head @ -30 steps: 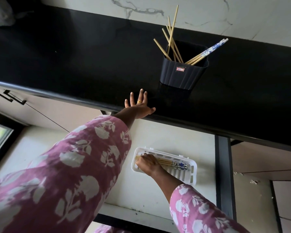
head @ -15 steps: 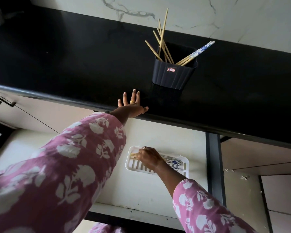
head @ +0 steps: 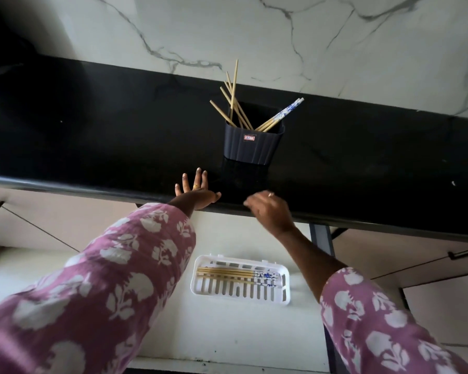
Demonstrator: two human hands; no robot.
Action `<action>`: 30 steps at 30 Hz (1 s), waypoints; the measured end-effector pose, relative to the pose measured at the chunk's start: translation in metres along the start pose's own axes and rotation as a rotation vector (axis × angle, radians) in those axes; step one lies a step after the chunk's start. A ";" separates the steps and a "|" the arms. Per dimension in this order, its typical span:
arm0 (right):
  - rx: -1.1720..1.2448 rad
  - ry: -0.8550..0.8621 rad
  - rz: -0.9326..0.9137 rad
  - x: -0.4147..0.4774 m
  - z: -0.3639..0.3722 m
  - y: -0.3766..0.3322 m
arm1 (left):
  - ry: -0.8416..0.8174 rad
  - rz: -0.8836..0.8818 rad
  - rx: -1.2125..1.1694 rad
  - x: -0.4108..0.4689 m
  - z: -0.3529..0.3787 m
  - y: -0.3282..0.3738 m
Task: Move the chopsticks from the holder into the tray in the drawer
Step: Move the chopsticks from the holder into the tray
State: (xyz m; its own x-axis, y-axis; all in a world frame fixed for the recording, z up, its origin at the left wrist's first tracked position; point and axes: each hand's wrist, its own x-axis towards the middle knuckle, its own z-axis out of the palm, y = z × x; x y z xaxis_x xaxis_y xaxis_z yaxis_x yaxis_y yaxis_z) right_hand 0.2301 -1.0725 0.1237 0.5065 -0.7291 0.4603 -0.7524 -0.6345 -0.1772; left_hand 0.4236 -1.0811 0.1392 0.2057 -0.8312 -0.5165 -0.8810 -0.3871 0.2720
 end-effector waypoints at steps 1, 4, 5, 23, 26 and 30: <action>-0.044 0.096 0.035 0.011 -0.006 0.008 | 0.002 0.002 0.004 0.000 0.000 0.000; 0.025 0.268 0.325 0.048 -0.022 0.027 | -0.011 0.004 0.018 0.003 0.000 -0.001; 0.054 0.320 0.397 0.059 -0.026 0.033 | -0.017 0.007 0.023 0.004 -0.001 -0.001; 0.401 0.345 1.173 0.196 -0.071 0.095 | -0.023 -0.015 0.049 0.013 0.001 -0.002; 0.453 0.355 1.153 0.199 -0.073 0.090 | -0.017 -0.018 0.038 0.013 0.002 -0.002; 0.505 0.414 1.145 0.201 -0.078 0.083 | -0.016 -0.016 0.031 0.013 0.002 -0.001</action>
State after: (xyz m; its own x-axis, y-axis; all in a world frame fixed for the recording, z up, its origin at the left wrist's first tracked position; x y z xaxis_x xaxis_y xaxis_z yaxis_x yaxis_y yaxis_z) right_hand 0.2361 -1.2516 0.2693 -0.5415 -0.8393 0.0484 -0.3819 0.1943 -0.9036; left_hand 0.4268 -1.0907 0.1306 0.2130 -0.8187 -0.5333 -0.8905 -0.3873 0.2389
